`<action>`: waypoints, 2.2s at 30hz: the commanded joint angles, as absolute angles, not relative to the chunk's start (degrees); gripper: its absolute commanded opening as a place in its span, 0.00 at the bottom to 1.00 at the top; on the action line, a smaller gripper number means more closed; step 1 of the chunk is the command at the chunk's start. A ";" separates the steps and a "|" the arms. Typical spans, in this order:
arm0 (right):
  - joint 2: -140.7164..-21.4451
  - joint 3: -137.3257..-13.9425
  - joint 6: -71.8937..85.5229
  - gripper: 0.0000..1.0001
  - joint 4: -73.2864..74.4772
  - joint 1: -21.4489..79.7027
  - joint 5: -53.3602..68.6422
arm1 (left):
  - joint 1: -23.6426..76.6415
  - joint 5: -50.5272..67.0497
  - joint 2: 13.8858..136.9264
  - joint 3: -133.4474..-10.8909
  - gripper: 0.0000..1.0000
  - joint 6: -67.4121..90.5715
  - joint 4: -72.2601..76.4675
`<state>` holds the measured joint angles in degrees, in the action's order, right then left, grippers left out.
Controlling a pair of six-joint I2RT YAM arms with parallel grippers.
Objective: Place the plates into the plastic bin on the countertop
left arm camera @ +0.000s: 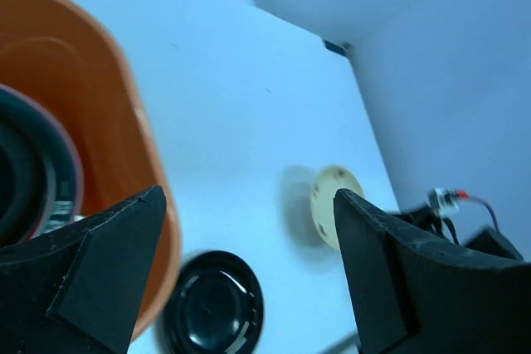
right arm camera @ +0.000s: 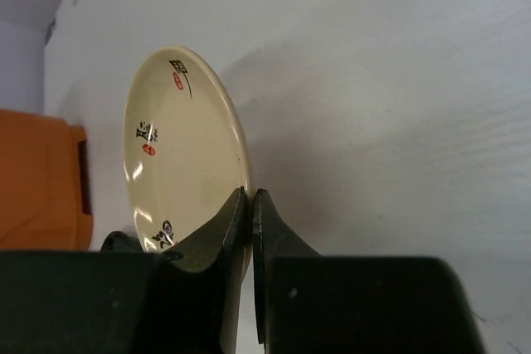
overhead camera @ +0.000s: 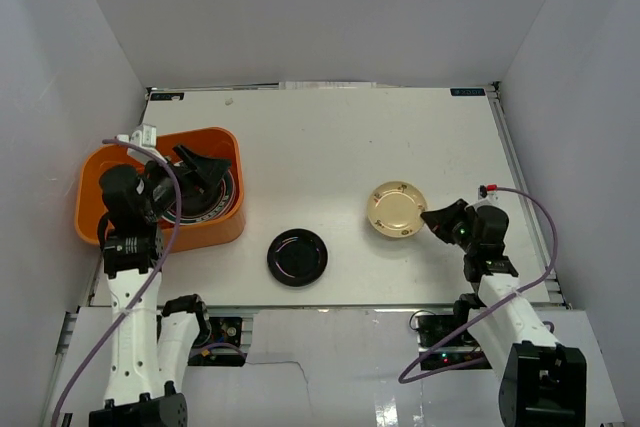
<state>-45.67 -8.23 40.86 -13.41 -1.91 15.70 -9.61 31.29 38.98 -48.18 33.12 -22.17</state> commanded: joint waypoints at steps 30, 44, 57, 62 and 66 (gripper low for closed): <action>-58.19 -33.75 39.56 0.71 -20.69 29.09 29.01 | 29.53 4.96 54.07 -52.29 0.00 34.80 -19.06; -67.91 -25.23 31.29 0.85 -15.91 29.88 23.65 | -7.45 -10.80 41.14 -47.73 0.00 39.90 -26.19; -88.58 -25.31 36.12 0.81 -30.65 42.01 27.24 | -17.75 -10.46 47.98 -34.19 0.13 43.07 -21.98; -96.74 -26.54 42.96 0.66 -38.05 45.78 26.46 | -18.81 -5.55 49.13 -33.48 0.87 42.72 -20.22; -101.68 -28.56 46.75 0.47 -42.09 47.72 26.02 | -18.81 2.33 46.15 -35.32 0.98 39.82 -19.60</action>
